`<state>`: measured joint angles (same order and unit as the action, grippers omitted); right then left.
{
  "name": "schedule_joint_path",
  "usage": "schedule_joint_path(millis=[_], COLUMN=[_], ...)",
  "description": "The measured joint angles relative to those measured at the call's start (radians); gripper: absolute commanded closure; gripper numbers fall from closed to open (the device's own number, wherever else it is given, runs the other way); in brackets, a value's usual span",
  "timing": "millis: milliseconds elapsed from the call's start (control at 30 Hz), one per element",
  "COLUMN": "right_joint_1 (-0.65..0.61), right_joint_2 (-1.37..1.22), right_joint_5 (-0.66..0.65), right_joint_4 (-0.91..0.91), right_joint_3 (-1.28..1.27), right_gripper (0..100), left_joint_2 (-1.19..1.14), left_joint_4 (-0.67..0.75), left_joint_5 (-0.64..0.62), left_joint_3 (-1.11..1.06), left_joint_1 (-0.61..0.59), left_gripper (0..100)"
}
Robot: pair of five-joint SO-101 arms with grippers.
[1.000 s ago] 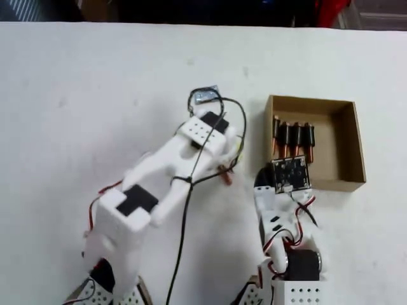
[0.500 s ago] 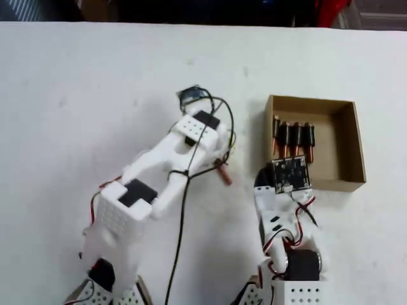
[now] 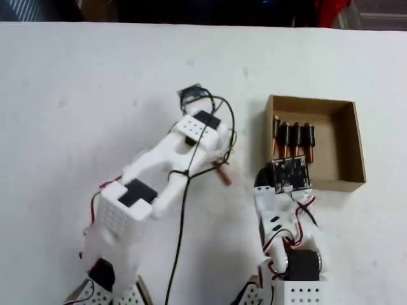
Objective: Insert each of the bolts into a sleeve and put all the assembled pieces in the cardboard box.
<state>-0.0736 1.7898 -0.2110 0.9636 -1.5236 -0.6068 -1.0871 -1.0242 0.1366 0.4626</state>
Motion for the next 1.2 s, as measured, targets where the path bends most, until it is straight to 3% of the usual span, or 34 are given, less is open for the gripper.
schedule_joint_path(millis=[367, 633, 900, 1067, 1200], right_joint_1=[0.000, -0.002, 0.000, -0.052, -0.068], right_joint_2=[0.000, 0.000, 0.000, 0.000, 0.000], right_joint_5=[0.000, 0.000, 0.000, 0.000, 0.000], right_joint_4=[0.000, -0.025, -0.048, -0.048, -0.048], right_joint_3=[0.000, -0.029, -0.041, -0.041, -0.041], right_gripper=[98.1, 98.1, 98.1, 98.1, 98.1], left_joint_2=[0.000, 0.029, 0.124, 0.127, 0.127], left_joint_4=[-0.003, -0.189, -0.361, -0.408, -0.440], left_joint_5=[0.000, 0.003, 0.347, 0.629, 0.760], left_joint_3=[0.000, 0.034, 0.034, 0.034, 0.029], left_joint_1=[0.000, -0.060, -0.080, -0.124, -0.152], left_gripper=[98, 98, 98, 98, 98])
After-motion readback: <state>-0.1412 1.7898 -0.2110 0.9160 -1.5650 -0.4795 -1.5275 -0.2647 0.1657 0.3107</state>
